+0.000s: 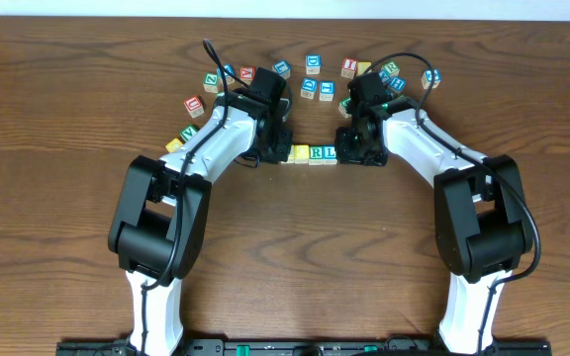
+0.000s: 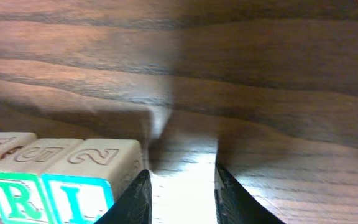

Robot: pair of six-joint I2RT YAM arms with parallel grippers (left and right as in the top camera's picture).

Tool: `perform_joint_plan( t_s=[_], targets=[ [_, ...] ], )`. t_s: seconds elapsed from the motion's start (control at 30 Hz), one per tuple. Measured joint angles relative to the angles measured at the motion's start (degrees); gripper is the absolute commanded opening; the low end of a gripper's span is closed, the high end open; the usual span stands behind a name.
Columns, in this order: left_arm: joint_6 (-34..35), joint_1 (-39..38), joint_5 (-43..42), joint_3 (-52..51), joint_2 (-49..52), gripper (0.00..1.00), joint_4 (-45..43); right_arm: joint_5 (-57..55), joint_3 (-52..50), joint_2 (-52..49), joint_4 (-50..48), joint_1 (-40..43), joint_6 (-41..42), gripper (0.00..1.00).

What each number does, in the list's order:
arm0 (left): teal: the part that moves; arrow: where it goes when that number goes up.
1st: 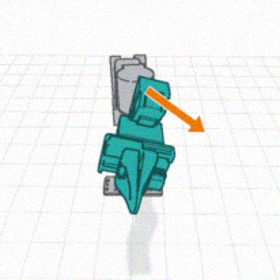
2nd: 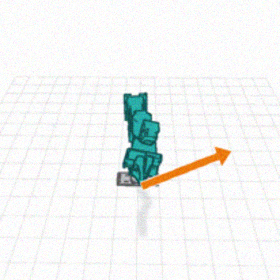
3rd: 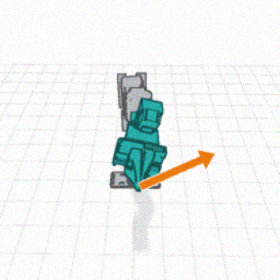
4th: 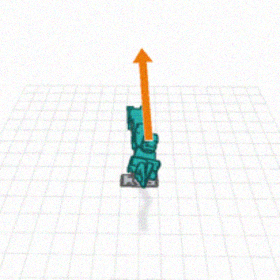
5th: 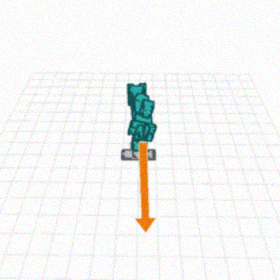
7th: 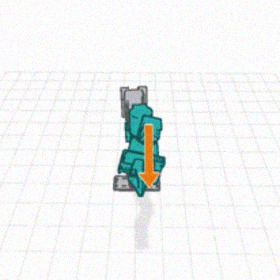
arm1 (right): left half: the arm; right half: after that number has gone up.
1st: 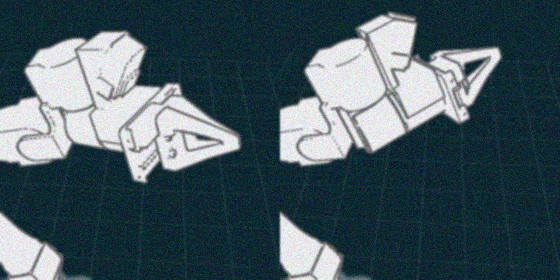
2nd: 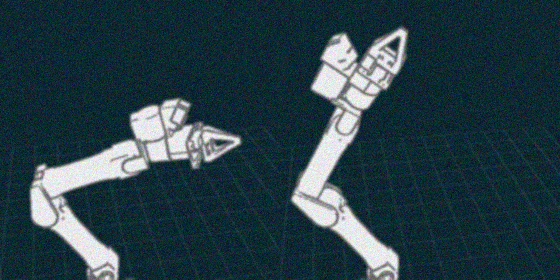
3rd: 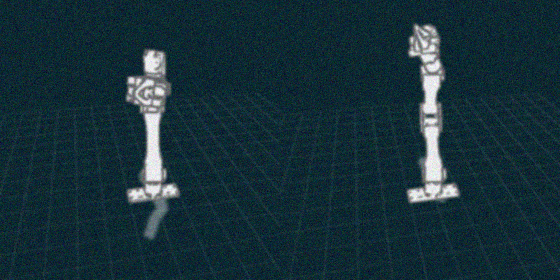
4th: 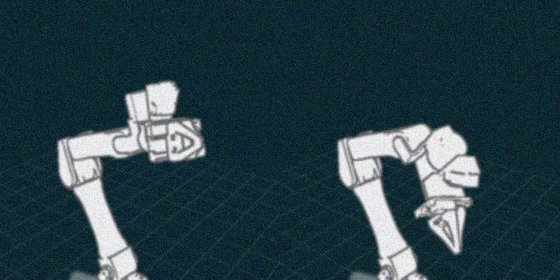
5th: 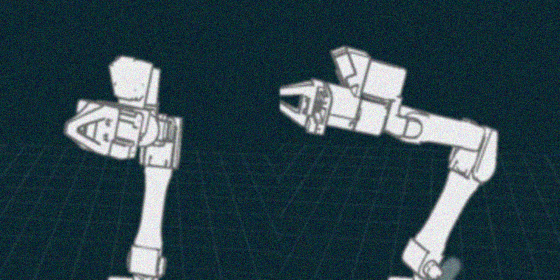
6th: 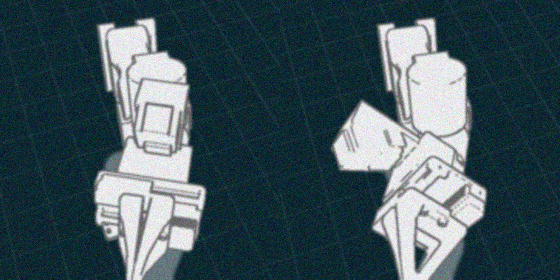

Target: Spell out CORL

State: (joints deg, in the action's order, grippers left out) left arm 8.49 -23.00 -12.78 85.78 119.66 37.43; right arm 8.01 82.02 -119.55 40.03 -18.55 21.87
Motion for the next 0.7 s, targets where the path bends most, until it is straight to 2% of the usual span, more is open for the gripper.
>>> perform_joint_plan(
  t_s=[0.43, 0.7],
  targets=[
    [-0.02, 0.15, 2.84, 0.00, 0.00, 0.11, 0.07, -1.90, 0.50, 0.04, 1.73, 1.55, -1.09, 0.29],
    [-0.22, 4.85, 4.55, 0.85, -0.44, 0.11, 6.32, -3.74, 7.19, 0.04, 8.26, 2.34, -3.67, 0.29]
  ],
)
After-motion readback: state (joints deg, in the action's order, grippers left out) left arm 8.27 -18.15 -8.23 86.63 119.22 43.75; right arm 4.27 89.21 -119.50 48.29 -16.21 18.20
